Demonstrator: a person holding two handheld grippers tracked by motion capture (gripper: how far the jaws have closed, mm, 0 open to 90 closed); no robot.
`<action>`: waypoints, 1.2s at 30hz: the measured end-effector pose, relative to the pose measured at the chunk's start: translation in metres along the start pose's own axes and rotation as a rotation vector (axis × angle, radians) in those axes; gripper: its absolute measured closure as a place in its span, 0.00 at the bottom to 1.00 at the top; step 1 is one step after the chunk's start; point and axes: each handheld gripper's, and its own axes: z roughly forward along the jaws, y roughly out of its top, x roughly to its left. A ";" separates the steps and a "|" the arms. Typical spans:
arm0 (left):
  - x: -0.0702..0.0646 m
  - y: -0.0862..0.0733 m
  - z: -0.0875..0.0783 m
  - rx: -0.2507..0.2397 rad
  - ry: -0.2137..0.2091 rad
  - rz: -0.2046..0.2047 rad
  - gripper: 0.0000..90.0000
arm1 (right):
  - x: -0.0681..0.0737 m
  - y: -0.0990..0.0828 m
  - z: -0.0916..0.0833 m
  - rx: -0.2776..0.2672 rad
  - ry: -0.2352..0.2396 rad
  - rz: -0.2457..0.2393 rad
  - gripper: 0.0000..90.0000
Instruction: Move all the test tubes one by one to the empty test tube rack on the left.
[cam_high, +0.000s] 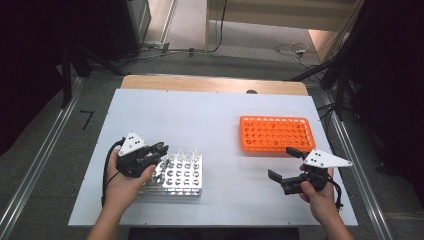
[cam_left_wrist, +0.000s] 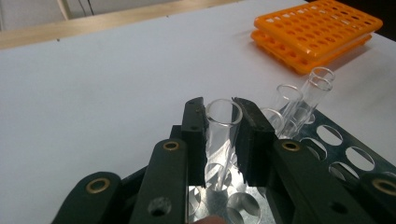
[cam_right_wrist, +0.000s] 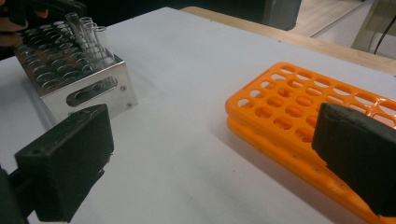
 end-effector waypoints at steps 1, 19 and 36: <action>0.000 0.000 0.001 0.012 -0.002 -0.003 0.83 | 0.000 0.000 0.000 -0.001 -0.001 0.000 0.00; 0.000 0.002 0.000 0.018 0.005 -0.015 0.70 | -0.002 0.000 -0.001 0.001 -0.005 0.001 0.00; 0.008 0.001 -0.022 -0.096 -0.017 -0.042 0.09 | -0.008 -0.002 -0.005 -0.011 -0.020 0.021 0.00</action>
